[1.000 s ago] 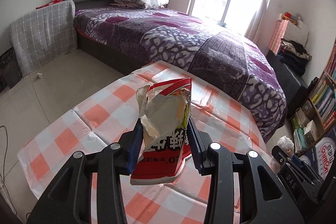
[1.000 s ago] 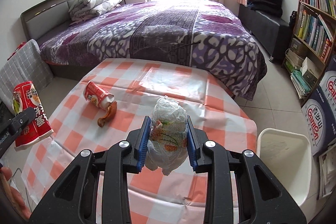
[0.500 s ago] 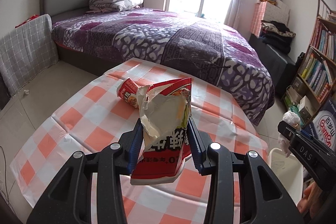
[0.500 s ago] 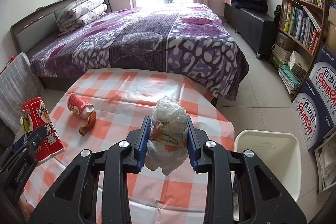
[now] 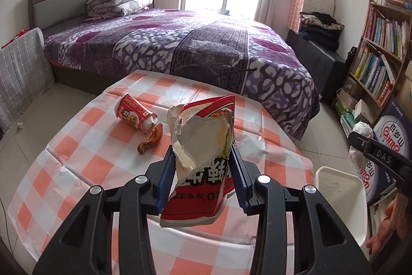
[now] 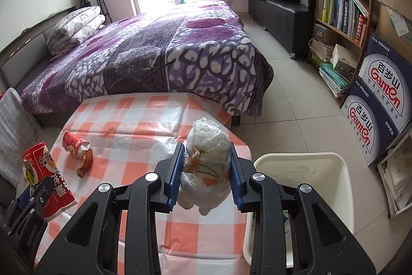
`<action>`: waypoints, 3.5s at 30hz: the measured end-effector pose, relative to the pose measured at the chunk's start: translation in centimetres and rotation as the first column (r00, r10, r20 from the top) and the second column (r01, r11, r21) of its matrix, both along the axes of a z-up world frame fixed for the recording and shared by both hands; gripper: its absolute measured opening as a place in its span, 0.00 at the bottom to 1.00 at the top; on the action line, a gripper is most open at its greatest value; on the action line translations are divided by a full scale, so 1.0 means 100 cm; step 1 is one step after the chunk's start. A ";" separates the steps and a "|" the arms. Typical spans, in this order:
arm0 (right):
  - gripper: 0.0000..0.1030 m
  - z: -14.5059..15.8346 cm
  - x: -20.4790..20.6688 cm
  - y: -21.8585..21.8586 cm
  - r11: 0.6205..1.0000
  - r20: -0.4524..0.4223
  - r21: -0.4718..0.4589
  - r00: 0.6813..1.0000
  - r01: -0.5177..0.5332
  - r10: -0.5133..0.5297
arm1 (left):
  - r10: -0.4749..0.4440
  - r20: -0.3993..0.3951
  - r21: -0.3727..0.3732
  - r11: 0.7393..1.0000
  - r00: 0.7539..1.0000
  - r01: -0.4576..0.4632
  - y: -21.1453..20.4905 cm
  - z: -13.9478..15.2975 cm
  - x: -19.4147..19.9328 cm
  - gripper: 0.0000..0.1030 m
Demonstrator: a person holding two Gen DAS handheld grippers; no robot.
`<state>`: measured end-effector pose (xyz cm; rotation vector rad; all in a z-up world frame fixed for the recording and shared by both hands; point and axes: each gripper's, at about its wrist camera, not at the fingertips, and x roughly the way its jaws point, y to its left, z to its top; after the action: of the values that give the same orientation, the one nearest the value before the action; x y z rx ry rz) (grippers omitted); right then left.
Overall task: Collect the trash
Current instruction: 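Carry the wrapper and tissue bundle over the bin and release both, then grasp the red snack cup with the left gripper, then lift the red cup with left gripper while right gripper grasps the last orange peel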
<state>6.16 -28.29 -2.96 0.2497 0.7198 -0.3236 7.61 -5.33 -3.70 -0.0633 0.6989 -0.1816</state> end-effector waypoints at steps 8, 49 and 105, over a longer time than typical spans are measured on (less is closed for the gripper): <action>0.31 -0.001 -0.016 -0.046 0.992 -0.023 0.021 0.992 0.128 -0.127 | -0.061 -0.010 -0.001 0.998 0.998 0.061 -0.022 -0.003 -0.001 0.40; 0.89 0.028 -0.093 -0.142 0.899 0.107 0.117 0.894 0.422 -0.434 | -0.741 -0.264 -0.393 0.667 0.617 0.633 -0.218 -0.044 -0.024 0.48; 0.93 -0.088 0.075 0.091 0.978 -0.266 0.173 0.950 -0.121 0.165 | 0.329 -0.412 -0.162 0.891 0.850 -0.423 0.191 -0.068 0.150 0.45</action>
<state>13.64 -19.19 -11.76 0.3003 1.0397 -0.1649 22.61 13.74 -10.48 -0.4863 1.0292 0.1334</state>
